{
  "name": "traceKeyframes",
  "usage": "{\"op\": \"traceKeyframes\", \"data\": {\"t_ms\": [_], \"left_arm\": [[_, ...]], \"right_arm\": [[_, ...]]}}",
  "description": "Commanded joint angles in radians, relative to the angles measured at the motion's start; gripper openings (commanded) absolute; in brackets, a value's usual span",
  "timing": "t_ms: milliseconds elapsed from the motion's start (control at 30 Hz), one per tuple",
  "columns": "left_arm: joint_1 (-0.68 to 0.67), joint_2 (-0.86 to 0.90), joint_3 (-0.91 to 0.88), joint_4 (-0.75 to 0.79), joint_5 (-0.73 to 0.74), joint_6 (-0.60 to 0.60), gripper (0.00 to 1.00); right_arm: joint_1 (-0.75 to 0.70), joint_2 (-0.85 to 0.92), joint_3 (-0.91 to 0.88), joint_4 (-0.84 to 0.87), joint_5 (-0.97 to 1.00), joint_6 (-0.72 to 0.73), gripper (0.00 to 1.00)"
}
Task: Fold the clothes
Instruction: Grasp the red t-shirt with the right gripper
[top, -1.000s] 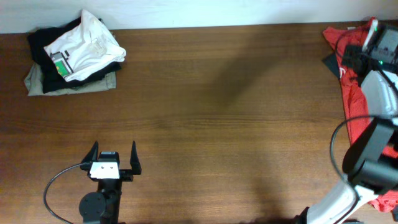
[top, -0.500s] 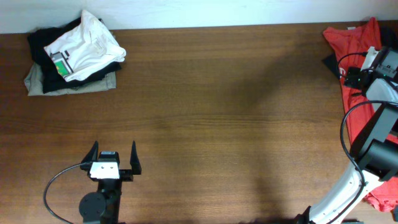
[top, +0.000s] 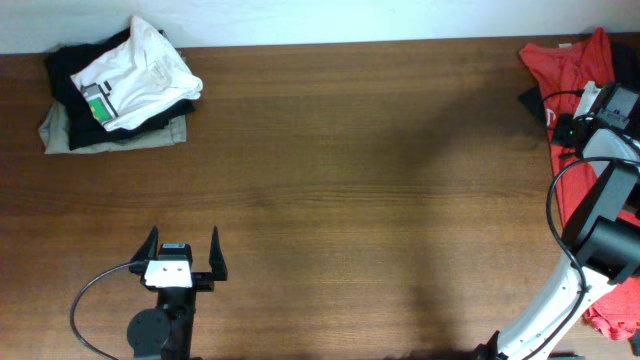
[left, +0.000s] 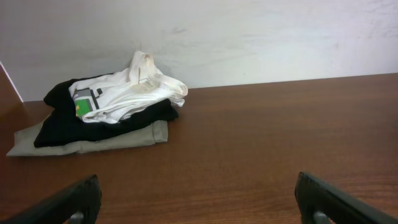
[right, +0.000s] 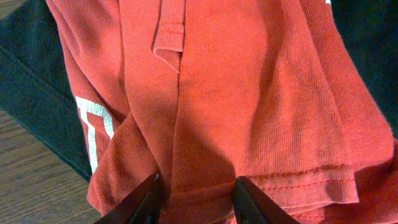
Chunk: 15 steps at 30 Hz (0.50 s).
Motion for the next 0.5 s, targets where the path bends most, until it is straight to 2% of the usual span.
{"op": "traceKeyframes", "data": {"t_ms": [0, 33, 67, 100, 133, 200, 267, 467], "left_arm": [[-0.004, -0.005, -0.006, -0.001, -0.004, 0.016, 0.99], [-0.004, -0.005, -0.006, -0.001, -0.004, 0.016, 0.99], [-0.004, -0.005, -0.006, -0.001, -0.004, 0.016, 0.99], [-0.004, -0.005, -0.006, -0.001, -0.004, 0.016, 0.99], [-0.004, -0.005, -0.006, -0.001, -0.004, 0.016, 0.99], [-0.004, -0.005, -0.006, -0.001, -0.004, 0.016, 0.99], [-0.004, -0.005, -0.006, -0.001, -0.004, 0.016, 0.99], [-0.004, -0.005, -0.006, -0.001, -0.004, 0.016, 0.99]], "right_arm": [[0.005, -0.016, 0.024, -0.011, -0.005, 0.008, 0.41], [0.005, -0.016, 0.024, -0.012, -0.005, 0.008, 0.41], [0.005, -0.02, 0.025, -0.011, -0.006, 0.008, 0.51], [0.005, -0.026, 0.026, -0.011, -0.009, 0.018, 0.51], [0.005, -0.032, 0.035, -0.017, -0.009, 0.028, 0.46], [0.005, -0.038, 0.067, -0.048, -0.009, 0.034, 0.45], [0.005, -0.038, 0.068, -0.054, -0.009, 0.034, 0.37], [0.005, -0.034, 0.068, -0.069, -0.009, 0.034, 0.37]]}}
